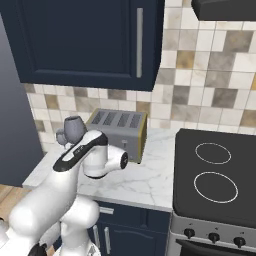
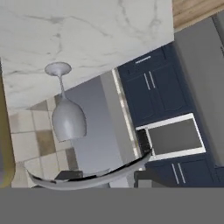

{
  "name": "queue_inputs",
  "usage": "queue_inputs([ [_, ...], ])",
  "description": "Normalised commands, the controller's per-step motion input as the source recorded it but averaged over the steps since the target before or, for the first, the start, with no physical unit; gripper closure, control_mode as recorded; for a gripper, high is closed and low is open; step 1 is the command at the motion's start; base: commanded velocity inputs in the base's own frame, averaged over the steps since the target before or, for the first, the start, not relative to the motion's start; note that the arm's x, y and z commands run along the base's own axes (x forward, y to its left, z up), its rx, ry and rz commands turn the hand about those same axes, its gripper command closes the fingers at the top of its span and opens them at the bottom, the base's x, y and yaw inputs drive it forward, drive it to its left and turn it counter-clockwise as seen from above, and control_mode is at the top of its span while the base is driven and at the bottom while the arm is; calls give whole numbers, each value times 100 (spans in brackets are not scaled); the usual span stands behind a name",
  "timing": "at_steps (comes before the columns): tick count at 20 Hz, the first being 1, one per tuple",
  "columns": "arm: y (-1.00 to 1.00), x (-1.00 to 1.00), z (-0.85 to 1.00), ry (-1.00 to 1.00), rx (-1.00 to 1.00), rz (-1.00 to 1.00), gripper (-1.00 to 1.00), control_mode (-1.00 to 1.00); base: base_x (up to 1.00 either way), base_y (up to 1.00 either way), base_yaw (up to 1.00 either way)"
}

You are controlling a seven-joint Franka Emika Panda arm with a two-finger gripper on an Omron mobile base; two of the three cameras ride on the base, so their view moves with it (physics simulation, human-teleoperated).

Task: Retrieve the wine glasses from the counter and place one next to each plate.

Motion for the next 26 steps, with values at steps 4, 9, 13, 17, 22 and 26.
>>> queue_inputs([
  [4,-17,-92,83,9,9,0,100,-100,0,0,0],
  [9,-23,-100,68,0,4,-1,100,-100,0,0,0],
  [13,-16,-100,48,-16,0,0,100,-100,0,0,0],
  [17,-11,-96,63,-14,5,0,100,-100,0,0,0],
  [22,-10,-77,62,-3,12,0,100,-100,0,0,0],
  [26,0,-41,39,-1,5,0,100,-100,0,0,0],
])
